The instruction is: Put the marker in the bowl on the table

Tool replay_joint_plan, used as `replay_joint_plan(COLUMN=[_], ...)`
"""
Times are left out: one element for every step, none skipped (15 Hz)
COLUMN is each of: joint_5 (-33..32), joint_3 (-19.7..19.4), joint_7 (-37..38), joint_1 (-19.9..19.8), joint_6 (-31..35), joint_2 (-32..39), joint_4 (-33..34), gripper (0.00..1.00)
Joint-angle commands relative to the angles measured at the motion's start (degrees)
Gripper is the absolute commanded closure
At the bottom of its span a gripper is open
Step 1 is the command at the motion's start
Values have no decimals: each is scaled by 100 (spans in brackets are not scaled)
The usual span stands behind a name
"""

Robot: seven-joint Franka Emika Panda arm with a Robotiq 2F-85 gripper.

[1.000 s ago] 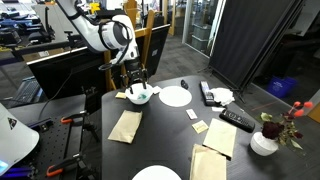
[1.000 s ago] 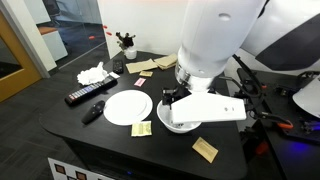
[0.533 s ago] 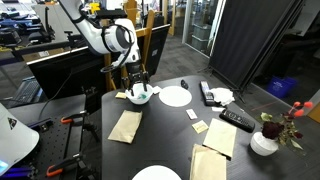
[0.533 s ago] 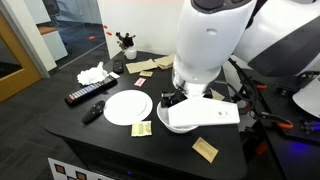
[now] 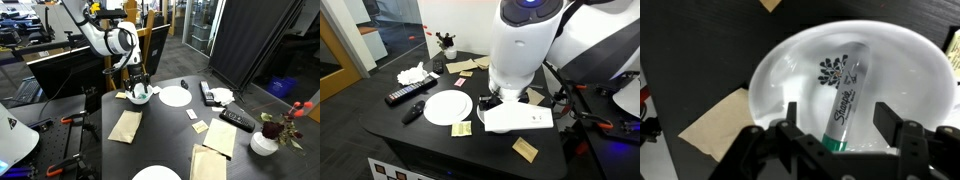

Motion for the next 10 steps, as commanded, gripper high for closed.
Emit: replay_joint_plan(joint_5=[116,116,112,114,120,118,115,116,115,118], joint_3=[-135,-148,-162,-178,-192,-205,-217,-224,-227,-226], joint_7=[93,96,100,99,95,98,103,105,106,106], joint_1=[160,171,185,200,215,229,242,253,263,274], joint_6=[-99,-105,-112,-124,-135,-145,-154,-167,-177,-199], joint_2=[109,122,136,141,143,141,134,123,111,96], joint_4=[169,185,203,218,228,237,242,244,247,249], gripper=[50,57,66,73,82,89,96,98,94,94])
